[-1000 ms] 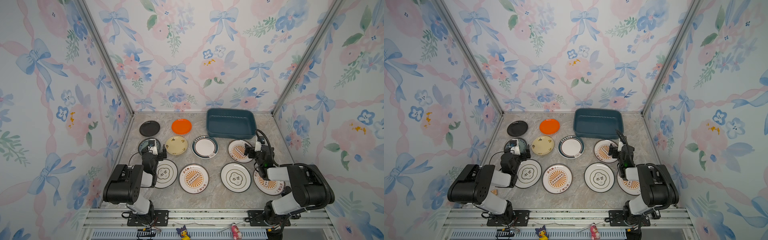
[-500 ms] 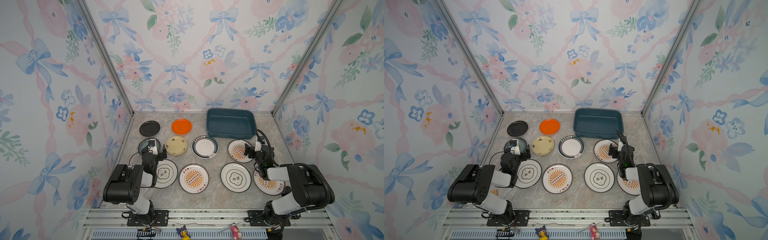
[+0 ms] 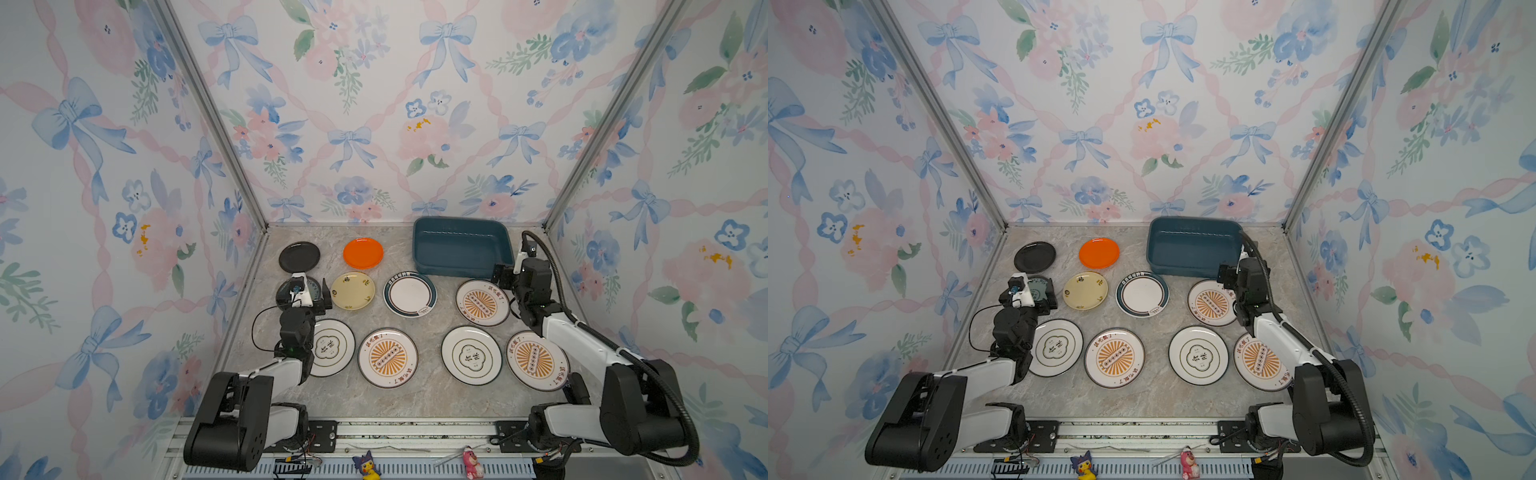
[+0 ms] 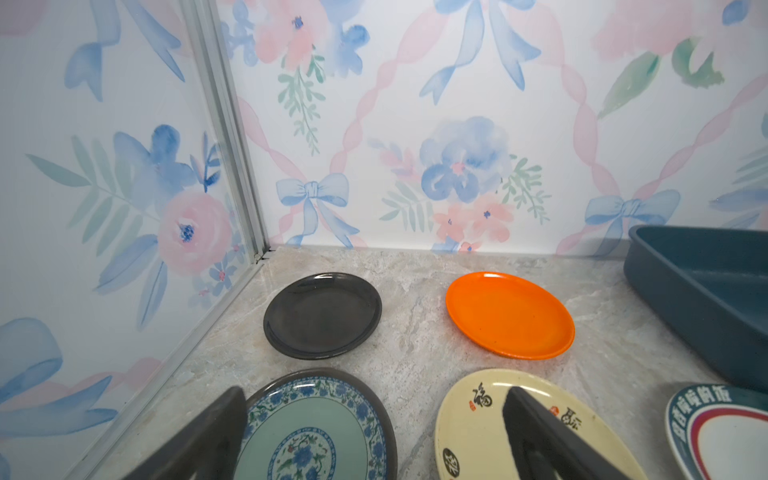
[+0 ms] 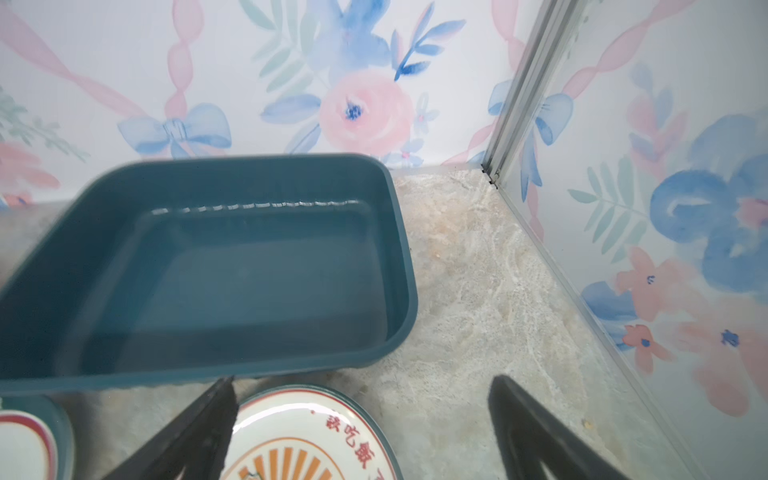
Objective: Place the plates into the plastic bin on the countertop
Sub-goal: 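Reach the right gripper to the green-rimmed plate while the left gripper moves toward it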
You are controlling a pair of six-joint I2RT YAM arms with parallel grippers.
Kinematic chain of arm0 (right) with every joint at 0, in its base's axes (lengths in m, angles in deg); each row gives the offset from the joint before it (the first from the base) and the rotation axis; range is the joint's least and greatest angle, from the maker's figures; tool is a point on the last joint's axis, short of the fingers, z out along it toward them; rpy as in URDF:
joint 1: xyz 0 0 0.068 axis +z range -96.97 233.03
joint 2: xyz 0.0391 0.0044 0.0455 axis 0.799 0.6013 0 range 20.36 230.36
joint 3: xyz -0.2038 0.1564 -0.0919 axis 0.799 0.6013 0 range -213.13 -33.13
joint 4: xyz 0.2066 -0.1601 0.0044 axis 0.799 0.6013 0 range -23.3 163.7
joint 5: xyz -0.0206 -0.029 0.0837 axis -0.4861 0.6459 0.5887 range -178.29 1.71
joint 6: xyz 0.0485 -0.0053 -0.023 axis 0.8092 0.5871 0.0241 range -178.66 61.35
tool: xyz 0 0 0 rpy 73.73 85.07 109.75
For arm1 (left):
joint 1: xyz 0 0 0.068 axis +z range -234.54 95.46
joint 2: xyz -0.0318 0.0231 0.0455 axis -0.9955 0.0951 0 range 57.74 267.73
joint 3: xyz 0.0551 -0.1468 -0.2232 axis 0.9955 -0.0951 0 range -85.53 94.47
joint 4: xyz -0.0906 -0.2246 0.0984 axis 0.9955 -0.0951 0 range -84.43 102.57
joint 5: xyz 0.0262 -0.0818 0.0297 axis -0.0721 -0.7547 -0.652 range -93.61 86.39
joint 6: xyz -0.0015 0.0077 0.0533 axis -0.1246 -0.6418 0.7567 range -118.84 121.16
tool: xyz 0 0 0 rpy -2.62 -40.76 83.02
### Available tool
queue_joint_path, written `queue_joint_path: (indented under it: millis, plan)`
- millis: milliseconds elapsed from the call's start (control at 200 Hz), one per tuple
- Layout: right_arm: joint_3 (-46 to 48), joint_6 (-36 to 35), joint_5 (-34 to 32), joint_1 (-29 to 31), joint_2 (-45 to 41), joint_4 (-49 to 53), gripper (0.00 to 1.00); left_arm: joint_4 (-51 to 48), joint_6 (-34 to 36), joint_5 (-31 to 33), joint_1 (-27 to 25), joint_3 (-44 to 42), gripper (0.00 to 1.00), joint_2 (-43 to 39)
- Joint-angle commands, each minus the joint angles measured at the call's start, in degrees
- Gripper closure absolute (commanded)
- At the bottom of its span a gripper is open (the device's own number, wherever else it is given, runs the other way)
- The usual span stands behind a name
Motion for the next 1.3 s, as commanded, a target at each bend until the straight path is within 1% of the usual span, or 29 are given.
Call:
queue_joint_path:
  millis: [0, 30, 65, 140, 180, 220, 290, 345, 385, 460, 485, 520, 625, 750, 820, 840, 1015, 1110, 1295]
  plan:
    - [-9.2, 12.4, 5.7, -0.8, 0.2, 26.9, 0.03, -4.8, -9.7, 4.2, 0.0, -2.4, 0.02, -6.5]
    - [-10.7, 13.7, 9.5, -1.0, 0.7, 29.2, 0.03, -6.5, -11.5, 3.1, 0.1, -2.3, 0.02, -8.3]
    - [-11.7, 14.8, 14.3, -1.0, 1.1, 30.3, 0.00, -8.7, -12.6, 0.8, 0.1, -1.6, 0.02, -10.2]
    - [-11.1, 17.5, 23.0, 0.1, 1.2, 29.3, 0.02, -14.3, -14.3, -5.3, -0.1, 0.7, 0.02, -13.2]
    - [-10.0, 19.2, 25.6, 1.6, 0.8, 27.8, 0.02, -16.4, -14.9, -8.1, -0.7, 1.8, 0.02, -14.3]
    - [-8.9, 20.7, 27.1, 3.8, 0.6, 26.5, 0.02, -17.8, -16.0, -9.3, -1.8, 2.4, 0.02, -15.0]
    - [-8.1, 22.2, 26.7, 8.9, 0.8, 25.5, 0.02, -18.3, -17.2, -12.1, -3.8, 2.6, 0.02, -15.7]
    - [-8.1, 23.1, 25.3, 13.1, 1.5, 25.7, 0.02, -18.3, -18.2, -14.7, -4.9, 2.5, 0.02, -16.0]
    - [-8.2, 24.1, 24.0, 15.8, 2.4, 25.7, 0.03, -18.7, -20.0, -15.1, -5.7, 2.5, 0.02, -16.2]
    - [-8.2, 26.6, 23.0, 19.3, 5.0, 24.9, 0.03, -22.6, -24.3, -15.0, -5.8, 3.6, 0.02, -16.2]
    - [-8.3, 26.8, 22.7, 20.0, 6.1, 24.7, 0.03, -24.1, -25.1, -15.2, -5.7, 4.1, 0.02, -16.0]
    - [-8.5, 29.3, 22.4, 20.7, 7.7, 24.3, 0.04, -25.4, -25.5, -16.2, -5.8, 4.7, 0.02, -15.5]
    - [-8.3, 32.2, 22.0, 21.1, 12.6, 21.8, 0.07, -28.1, -26.7, -20.2, -5.8, 6.5, 0.02, -12.9]
    - [-8.2, 34.1, 23.9, 21.1, 17.3, 17.1, 0.10, -28.4, -30.1, -25.0, -5.8, 7.2, 0.02, -9.1]
    - [-8.4, 35.0, 25.3, 21.1, 18.8, 14.5, 0.13, -28.4, -31.3, -26.8, -5.8, 7.3, 0.02, -7.2]
    - [-8.4, 35.3, 25.5, 21.1, 20.6, 13.9, 0.14, -28.4, -31.5, -27.2, -5.9, 7.3, 0.02, -6.7]
    - [-8.0, 36.9, 25.8, 20.9, 24.1, 10.7, 0.21, -28.3, -33.4, -27.9, -5.9, 7.1, 0.02, -5.0]
    - [-7.2, 37.9, 26.0, 20.5, 25.7, 8.5, 0.26, -28.4, -33.3, -28.2, -5.9, 7.2, 0.02, -4.8]
    - [-4.9, 42.3, 29.4, 18.7, 29.1, -0.5, 0.40, -28.4, -32.2, -28.7, -6.1, 6.8, 0.02, -4.7]
